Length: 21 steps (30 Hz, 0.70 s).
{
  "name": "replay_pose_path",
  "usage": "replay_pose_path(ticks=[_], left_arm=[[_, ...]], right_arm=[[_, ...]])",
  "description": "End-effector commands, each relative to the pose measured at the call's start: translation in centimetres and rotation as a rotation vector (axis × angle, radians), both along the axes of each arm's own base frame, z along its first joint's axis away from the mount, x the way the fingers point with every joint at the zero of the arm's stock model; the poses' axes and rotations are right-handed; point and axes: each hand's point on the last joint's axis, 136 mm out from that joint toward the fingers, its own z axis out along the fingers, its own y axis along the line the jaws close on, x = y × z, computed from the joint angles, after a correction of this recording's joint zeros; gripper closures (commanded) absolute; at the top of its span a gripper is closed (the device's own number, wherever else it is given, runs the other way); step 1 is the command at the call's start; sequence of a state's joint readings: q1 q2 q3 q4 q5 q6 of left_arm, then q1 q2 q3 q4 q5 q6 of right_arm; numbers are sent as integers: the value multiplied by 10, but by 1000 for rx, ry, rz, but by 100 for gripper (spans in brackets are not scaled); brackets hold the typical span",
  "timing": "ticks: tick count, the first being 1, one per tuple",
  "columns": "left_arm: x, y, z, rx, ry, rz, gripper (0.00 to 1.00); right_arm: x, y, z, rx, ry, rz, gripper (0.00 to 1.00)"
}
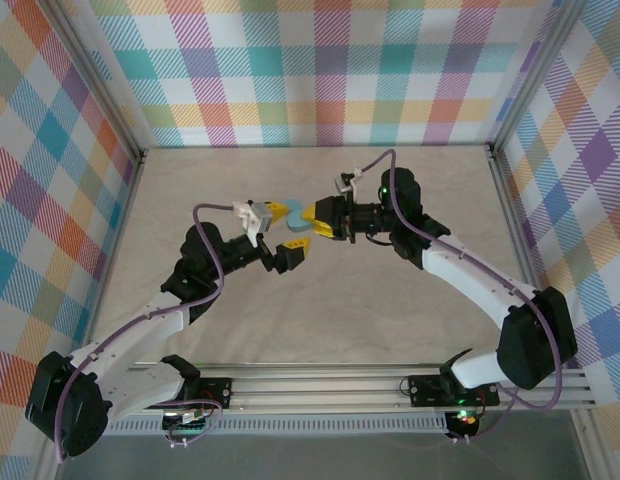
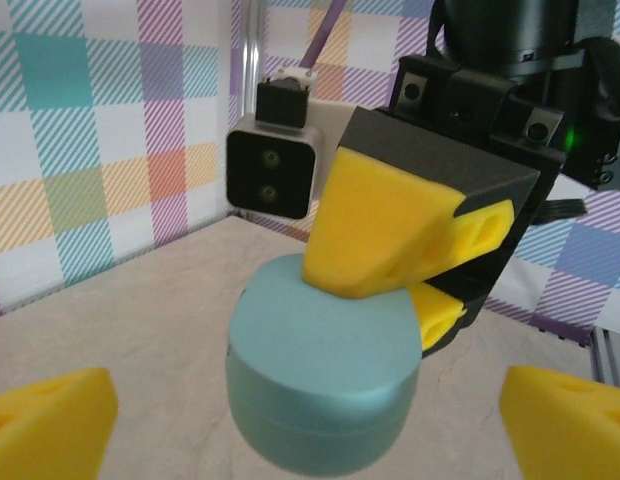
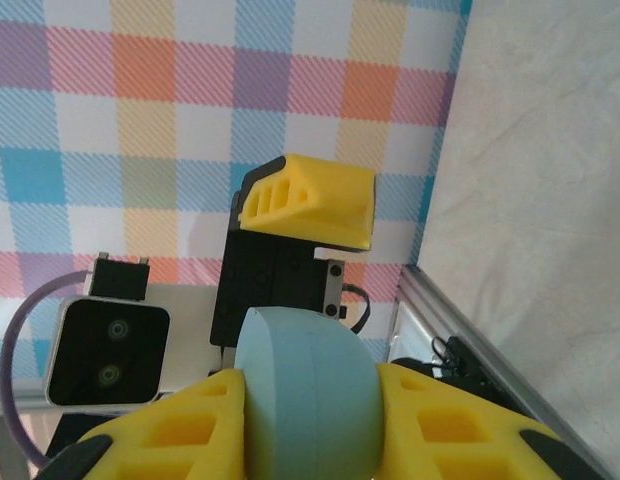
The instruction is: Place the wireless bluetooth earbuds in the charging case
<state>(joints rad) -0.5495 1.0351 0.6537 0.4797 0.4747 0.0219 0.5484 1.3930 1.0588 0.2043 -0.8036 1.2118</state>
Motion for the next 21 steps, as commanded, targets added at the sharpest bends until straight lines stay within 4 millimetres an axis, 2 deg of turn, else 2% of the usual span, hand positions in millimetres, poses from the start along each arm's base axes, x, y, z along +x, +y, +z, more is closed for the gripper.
replay_pose_path(ticks=[1,7,10,14,21], left_arm=[[5,2,9,9,-11,31,0],[30,16,0,-63,166,185,0],[48,31,-17,-22,284,329,0],[61,44,-33,12,378,444,0],[80,35,-60,123,566,475,0]], right_arm=[[14,-20,1,-66,-41,-81,78],[47,-54,-36,-197,-25,-172,78],[58,-65,-66,-272,-5,-188,78],[74,-81,-108,-330,45,-206,79],[111,-107,-166,-440,63,-250,80]])
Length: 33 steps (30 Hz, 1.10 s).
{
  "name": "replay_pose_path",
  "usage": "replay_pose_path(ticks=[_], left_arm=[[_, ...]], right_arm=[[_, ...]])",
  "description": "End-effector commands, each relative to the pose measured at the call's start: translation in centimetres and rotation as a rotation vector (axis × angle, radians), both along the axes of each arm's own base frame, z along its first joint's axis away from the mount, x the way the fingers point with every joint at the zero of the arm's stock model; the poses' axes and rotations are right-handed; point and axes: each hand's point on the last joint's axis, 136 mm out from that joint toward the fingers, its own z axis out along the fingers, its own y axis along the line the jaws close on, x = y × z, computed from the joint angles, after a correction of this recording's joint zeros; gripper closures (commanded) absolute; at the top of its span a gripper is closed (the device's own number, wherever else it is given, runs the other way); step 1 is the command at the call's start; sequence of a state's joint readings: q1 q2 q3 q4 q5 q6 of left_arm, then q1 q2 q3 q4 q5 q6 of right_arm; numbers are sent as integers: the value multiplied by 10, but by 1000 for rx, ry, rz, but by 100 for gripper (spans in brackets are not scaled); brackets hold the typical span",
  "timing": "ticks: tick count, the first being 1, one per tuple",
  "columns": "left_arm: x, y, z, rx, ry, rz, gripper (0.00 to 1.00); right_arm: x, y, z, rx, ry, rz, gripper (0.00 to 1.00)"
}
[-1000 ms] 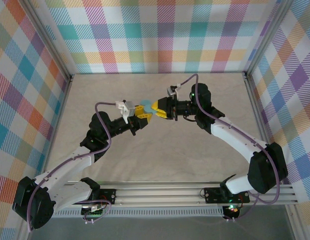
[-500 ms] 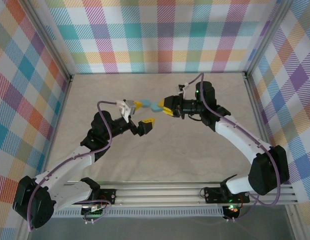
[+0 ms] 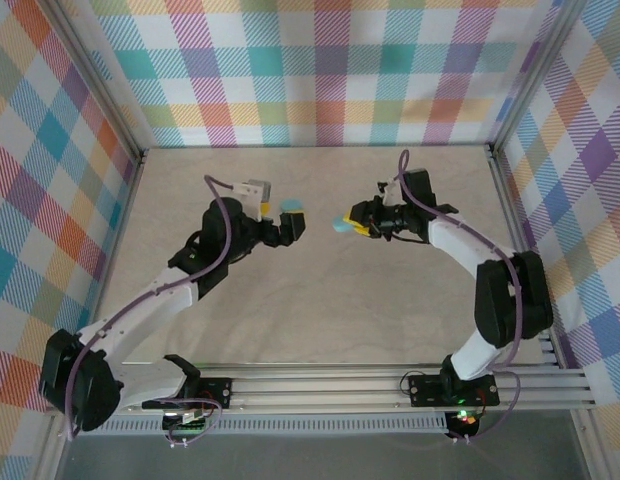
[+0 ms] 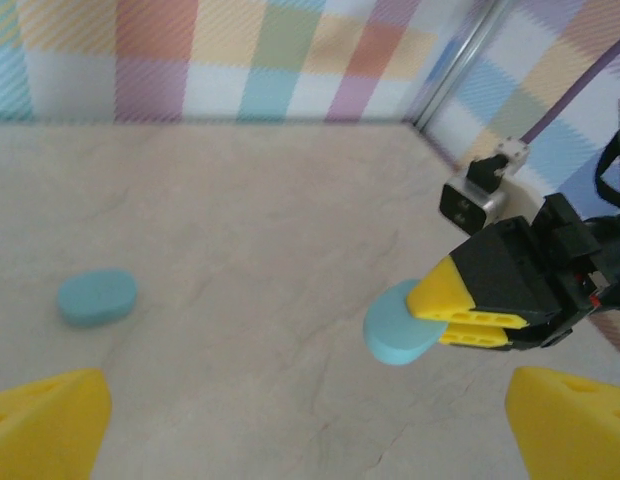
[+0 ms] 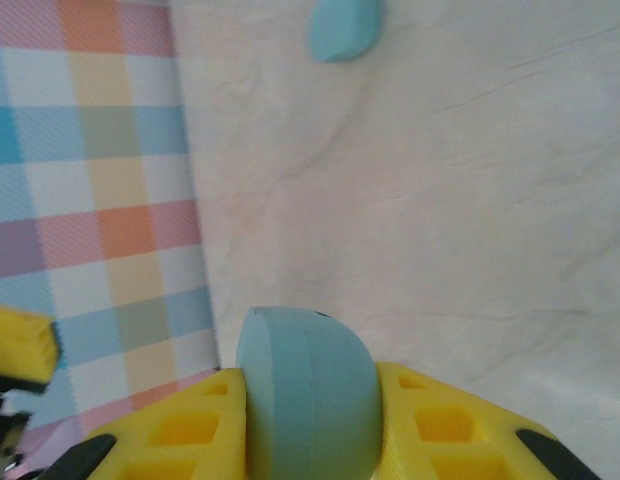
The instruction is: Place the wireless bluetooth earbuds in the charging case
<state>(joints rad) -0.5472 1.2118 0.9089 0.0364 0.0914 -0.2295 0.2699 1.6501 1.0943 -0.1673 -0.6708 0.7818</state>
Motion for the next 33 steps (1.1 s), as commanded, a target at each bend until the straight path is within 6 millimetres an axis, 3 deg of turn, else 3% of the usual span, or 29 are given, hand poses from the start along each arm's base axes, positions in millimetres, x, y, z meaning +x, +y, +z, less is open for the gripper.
replay_pose_path(ticks=[1,5,11,14,20,27,33], left_arm=[[7,-1,-16,56,157,8,0],[17,-31,-32,71,239,-106,0],[52,-37,-57,124,286,-12,2],[63,-47,-74,142,320,-3,4],[80,-69,-90,75,320,-10,5],[87,-80,-105,83,361,-27,7],[81,-77,-111,88,375,-26,7]], right_arm=[[18,-13,-17,-58,-51,3,80],[42,-23,-44,-102,-51,-16,80],[80,-38,-70,-167,-76,-43,81],[95,-51,-80,-189,-80,-52,81],[123,-77,-97,-214,-65,-91,78],[137,-81,-116,-239,-32,-102,76],[139,-93,-119,-324,-16,-114,67]])
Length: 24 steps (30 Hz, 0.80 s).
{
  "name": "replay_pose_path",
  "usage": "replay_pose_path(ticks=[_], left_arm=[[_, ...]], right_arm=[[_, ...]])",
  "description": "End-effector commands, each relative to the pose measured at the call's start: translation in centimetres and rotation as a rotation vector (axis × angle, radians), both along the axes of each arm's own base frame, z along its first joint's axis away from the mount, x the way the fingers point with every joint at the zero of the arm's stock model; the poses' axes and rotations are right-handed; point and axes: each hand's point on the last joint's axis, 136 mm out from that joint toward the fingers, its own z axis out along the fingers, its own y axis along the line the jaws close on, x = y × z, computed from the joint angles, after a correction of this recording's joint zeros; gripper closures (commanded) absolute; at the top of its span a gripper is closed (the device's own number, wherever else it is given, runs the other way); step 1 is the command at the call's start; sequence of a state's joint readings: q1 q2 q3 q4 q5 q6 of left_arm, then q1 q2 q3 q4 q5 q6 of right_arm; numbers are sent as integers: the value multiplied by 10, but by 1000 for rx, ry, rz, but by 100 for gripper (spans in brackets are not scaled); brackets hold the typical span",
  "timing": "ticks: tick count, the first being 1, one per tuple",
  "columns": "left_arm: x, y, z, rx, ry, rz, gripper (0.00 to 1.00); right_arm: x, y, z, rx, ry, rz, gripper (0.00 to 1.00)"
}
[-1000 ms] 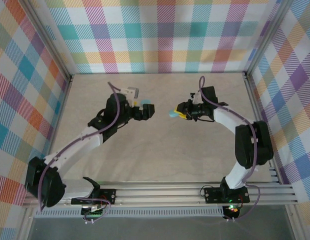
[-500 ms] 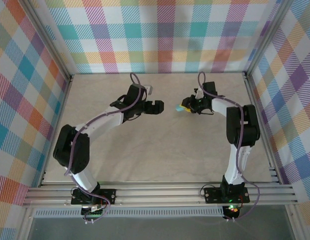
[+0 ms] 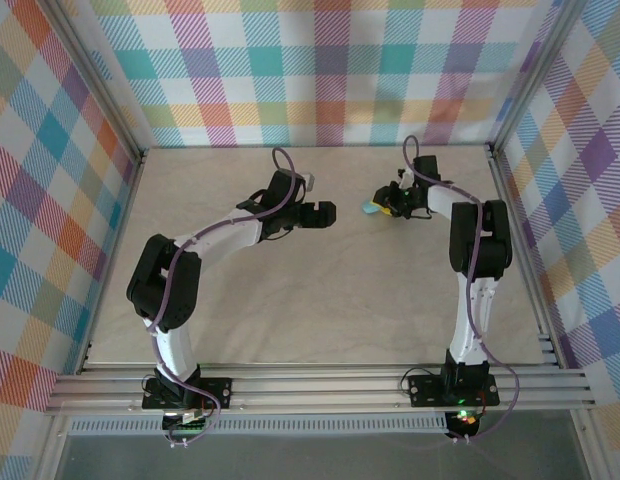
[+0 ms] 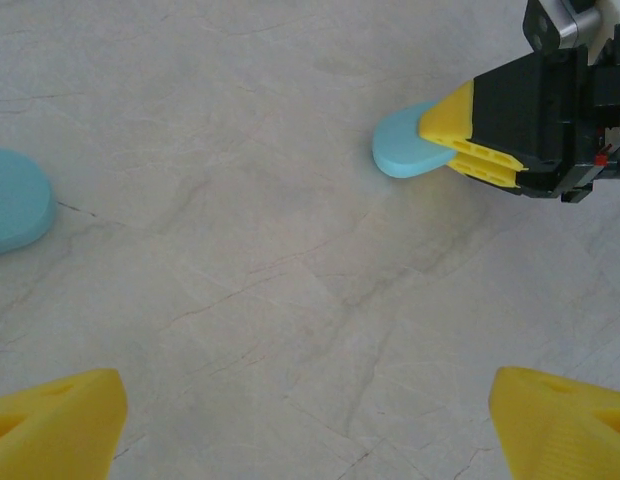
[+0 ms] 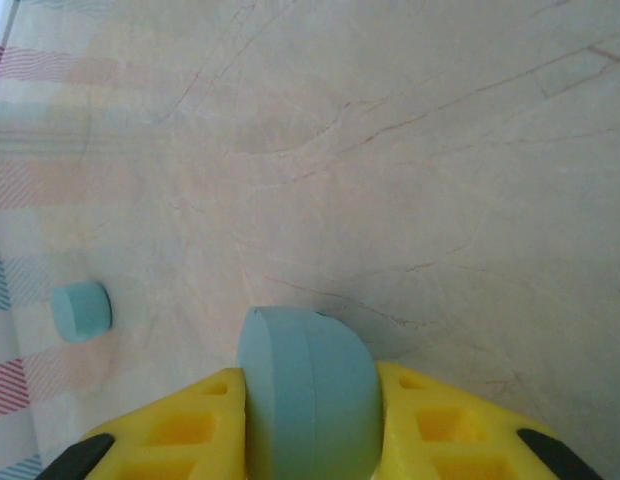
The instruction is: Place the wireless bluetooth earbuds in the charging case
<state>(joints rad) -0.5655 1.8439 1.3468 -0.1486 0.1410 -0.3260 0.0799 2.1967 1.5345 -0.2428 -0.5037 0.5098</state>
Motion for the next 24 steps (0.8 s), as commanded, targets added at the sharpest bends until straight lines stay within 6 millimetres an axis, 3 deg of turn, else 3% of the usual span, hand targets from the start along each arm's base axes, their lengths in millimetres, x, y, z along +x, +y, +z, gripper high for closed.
replay_pose_path(ticks=[1,6,13,19,22,24], left_arm=[[-2,-5,8,-26,-11,-8,8],[-4,-3,9,-24,-18,-6,8],[-8,5,25,-5,-58,1,7],[-17,28,50,66,-126,24,2],[-24,44,71,125,-186,33,0],[-29,50,90,140,-238,14,0]], right_arm=[[-5,-7,-7,-80,27,8,66],[-9,-14,1,-130,22,5,53],[-11,-22,24,-190,-15,5,46],[-21,-35,57,-268,-89,-5,44],[-30,-42,82,-317,-156,-2,37],[-39,-49,97,-357,-202,-7,25]])
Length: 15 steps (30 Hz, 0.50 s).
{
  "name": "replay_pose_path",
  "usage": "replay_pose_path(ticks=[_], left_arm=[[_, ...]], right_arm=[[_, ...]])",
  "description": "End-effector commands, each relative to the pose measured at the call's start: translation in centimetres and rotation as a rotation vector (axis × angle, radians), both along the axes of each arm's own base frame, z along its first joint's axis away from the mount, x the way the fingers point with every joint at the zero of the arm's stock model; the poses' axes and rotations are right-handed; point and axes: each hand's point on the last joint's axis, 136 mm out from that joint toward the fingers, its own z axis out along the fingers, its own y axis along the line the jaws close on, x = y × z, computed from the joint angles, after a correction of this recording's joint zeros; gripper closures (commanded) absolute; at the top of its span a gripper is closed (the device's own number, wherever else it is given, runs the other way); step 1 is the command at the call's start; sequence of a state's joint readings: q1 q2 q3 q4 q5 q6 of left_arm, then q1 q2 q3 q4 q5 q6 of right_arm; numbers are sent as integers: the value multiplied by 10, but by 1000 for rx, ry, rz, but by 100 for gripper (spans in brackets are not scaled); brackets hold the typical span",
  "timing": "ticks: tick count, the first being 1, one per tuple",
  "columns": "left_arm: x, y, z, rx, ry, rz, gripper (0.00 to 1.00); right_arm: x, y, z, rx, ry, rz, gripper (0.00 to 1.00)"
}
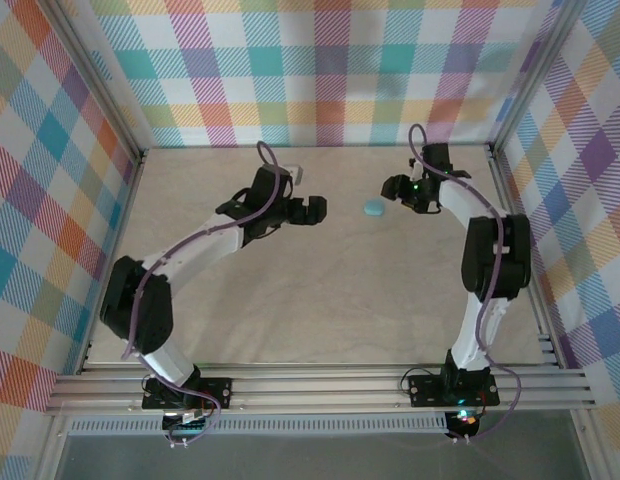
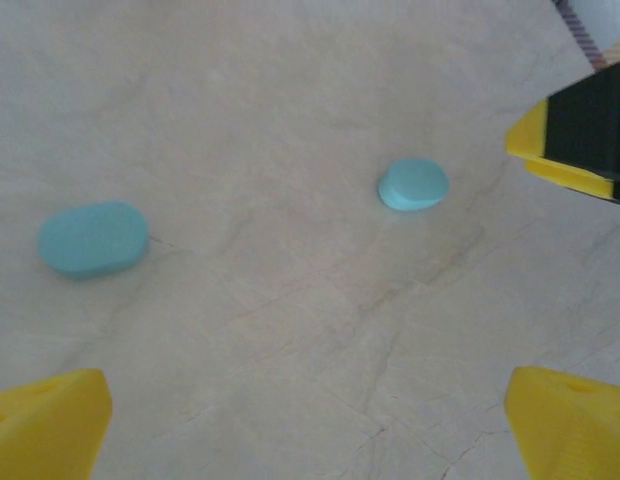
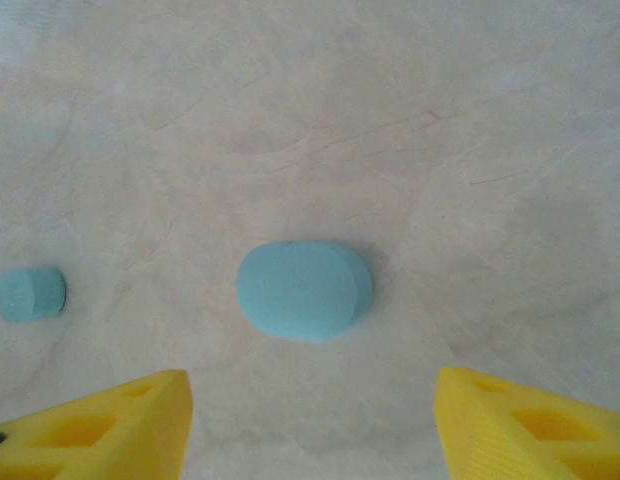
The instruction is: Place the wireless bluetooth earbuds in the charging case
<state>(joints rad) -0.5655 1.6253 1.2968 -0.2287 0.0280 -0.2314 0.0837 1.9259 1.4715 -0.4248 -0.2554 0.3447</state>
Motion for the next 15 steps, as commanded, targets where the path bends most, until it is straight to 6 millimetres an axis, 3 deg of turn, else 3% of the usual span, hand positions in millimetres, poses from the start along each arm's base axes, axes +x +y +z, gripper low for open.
replay_pose_path(ticks=[1,2,3,6,11,15], left_arm=[[-11,18,34,75,-111,-14,0],[-16,25,39,98,-115,-16,0],[-17,29,48,109,-138,-10,0],[-17,49,72,145,-202,26,0],[-15,90,97,104,-313,88,0],[-26,123,92,105,-392,106,0]], right_arm=[[-15,-14,33,-105,-100,10,15],[-20,-19,39,-127,-124,7,3],[-25,-22,45,-148,-146,5,0],[-40,-29,62,-202,-232,23,0],[-64,-47,63,-335,-326,33,0],[-82,-75,55,-435,-398,-88,0]])
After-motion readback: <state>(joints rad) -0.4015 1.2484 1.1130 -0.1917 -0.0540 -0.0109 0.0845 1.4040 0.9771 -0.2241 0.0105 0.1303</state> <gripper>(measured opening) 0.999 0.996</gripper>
